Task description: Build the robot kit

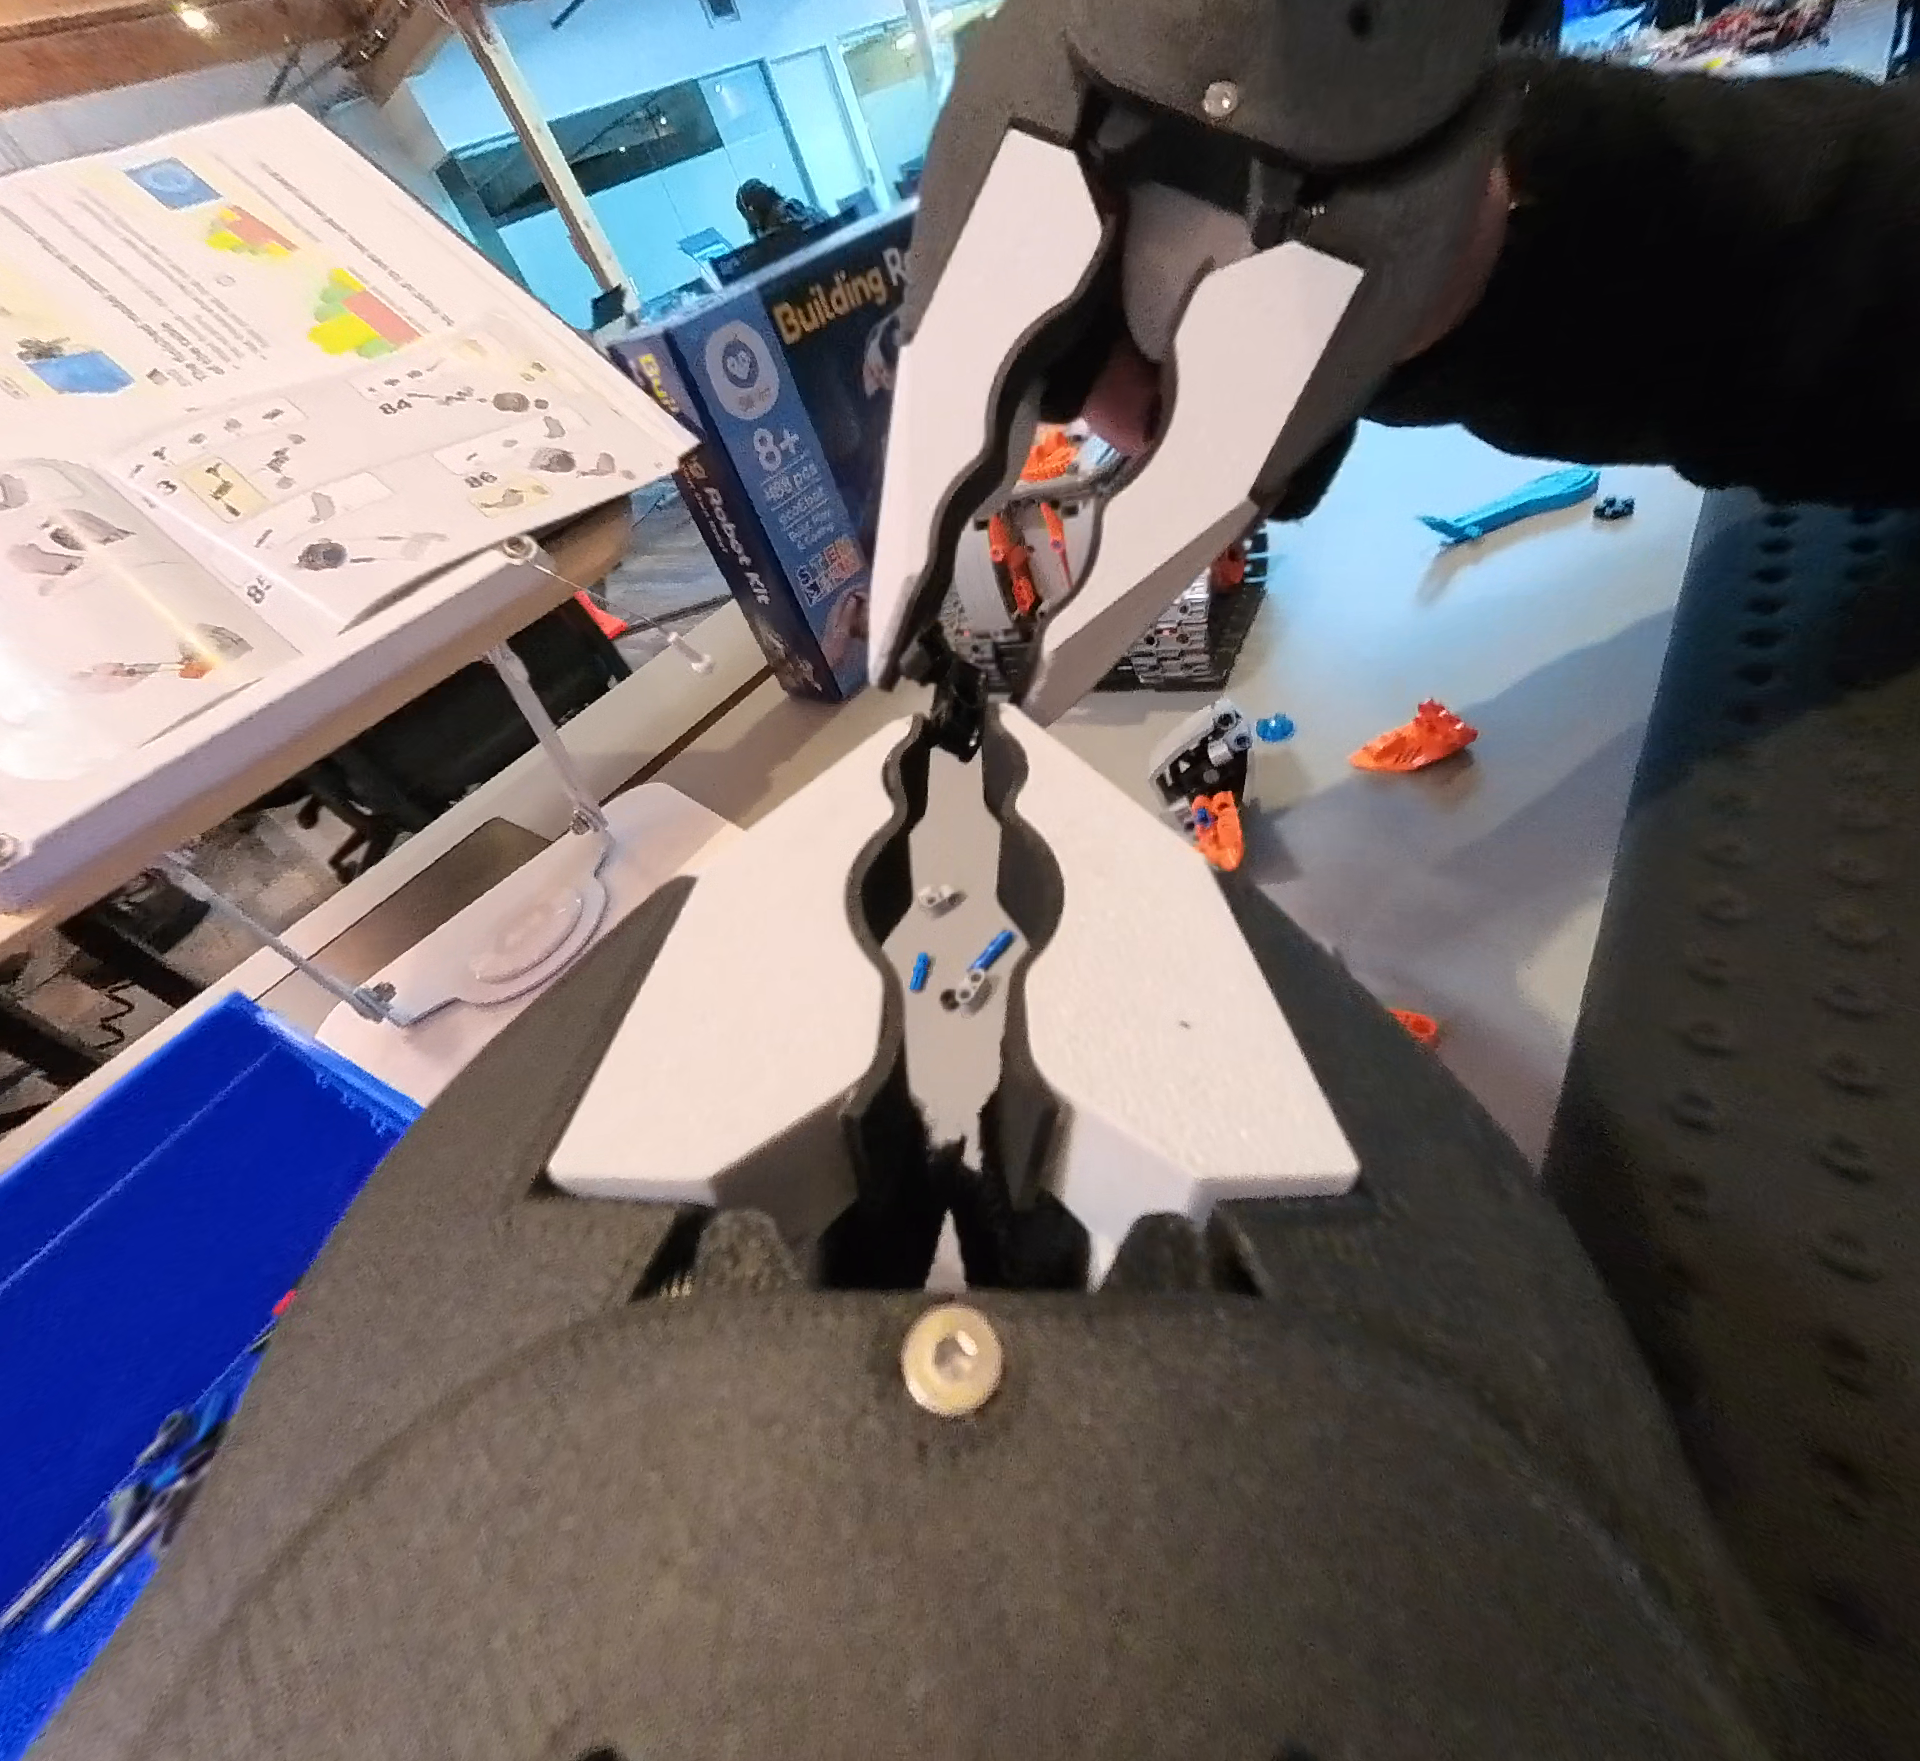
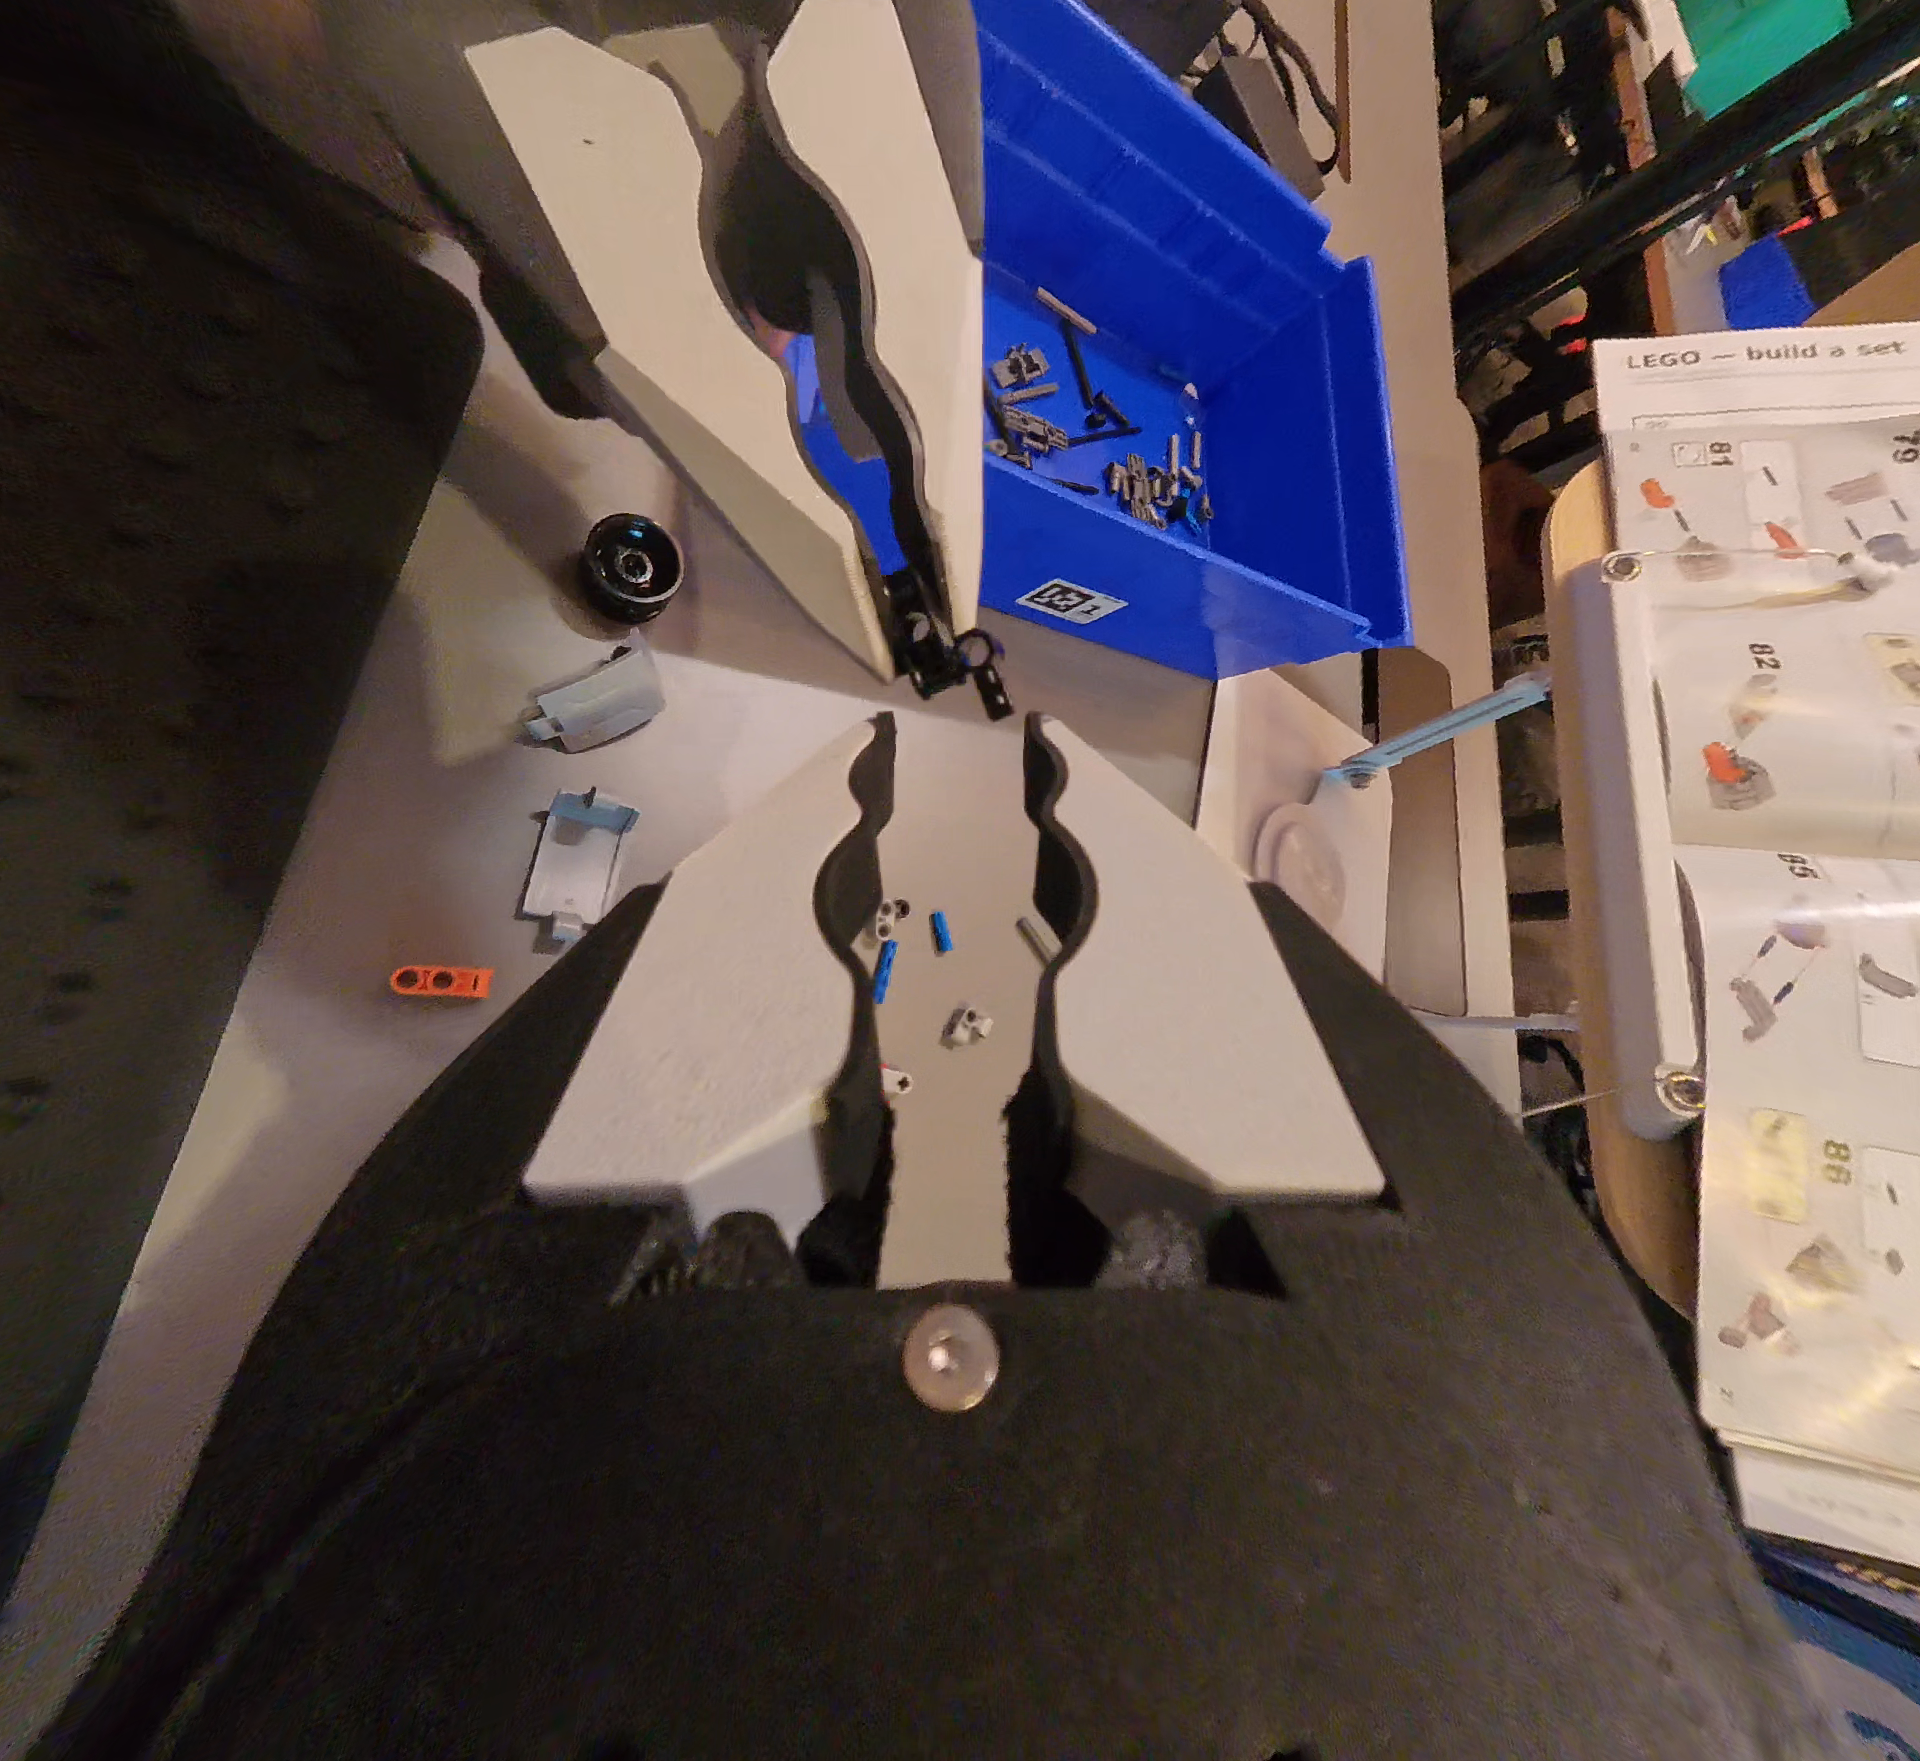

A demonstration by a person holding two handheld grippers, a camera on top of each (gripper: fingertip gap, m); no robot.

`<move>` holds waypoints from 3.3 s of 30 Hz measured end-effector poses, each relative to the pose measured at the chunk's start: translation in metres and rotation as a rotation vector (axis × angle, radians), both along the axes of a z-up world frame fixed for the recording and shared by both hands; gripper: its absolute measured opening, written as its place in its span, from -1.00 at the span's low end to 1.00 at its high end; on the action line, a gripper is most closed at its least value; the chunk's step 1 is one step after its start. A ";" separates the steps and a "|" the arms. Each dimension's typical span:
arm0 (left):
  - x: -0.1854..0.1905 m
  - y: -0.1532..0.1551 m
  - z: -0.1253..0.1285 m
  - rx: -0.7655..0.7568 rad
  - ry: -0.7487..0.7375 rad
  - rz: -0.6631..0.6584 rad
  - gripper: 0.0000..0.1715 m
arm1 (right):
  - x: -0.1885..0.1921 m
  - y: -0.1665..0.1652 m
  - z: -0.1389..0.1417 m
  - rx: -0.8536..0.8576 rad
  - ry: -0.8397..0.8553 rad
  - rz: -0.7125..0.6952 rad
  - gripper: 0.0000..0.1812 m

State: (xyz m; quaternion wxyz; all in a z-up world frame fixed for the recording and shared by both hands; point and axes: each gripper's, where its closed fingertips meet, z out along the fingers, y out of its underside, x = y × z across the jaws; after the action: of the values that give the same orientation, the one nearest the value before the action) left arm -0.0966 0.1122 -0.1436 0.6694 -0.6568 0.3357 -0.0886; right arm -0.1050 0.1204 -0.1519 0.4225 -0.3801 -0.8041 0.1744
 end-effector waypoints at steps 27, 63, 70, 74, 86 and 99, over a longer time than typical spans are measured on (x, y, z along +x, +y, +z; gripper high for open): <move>0.004 -0.001 0.012 0.009 -0.093 -0.073 -0.92 | 0.000 -0.002 0.016 0.143 0.108 0.034 -0.85; 0.014 -0.004 0.007 0.260 0.243 0.042 -0.91 | 0.019 -0.020 0.029 -0.721 0.116 0.201 -0.96; 0.018 -0.008 0.007 0.076 -0.019 -0.119 -0.82 | 0.018 -0.019 0.031 -0.634 0.153 0.200 -0.97; 0.017 -0.010 0.013 0.060 -0.089 -0.158 -0.79 | 0.019 -0.020 0.028 -0.596 0.145 0.203 -0.97; 0.022 -0.015 0.016 0.042 -0.152 -0.225 -0.92 | 0.019 -0.030 0.027 -0.521 0.150 0.236 -0.95; 0.006 -0.011 0.016 0.052 -0.156 -0.166 -0.94 | 0.020 -0.010 0.033 -0.528 0.184 0.171 -0.86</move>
State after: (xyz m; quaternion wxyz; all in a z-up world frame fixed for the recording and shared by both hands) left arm -0.0906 0.1009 -0.1274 0.7007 -0.6002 0.3379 -0.1860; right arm -0.0851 0.1109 -0.1187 0.3636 -0.3904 -0.7183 0.4465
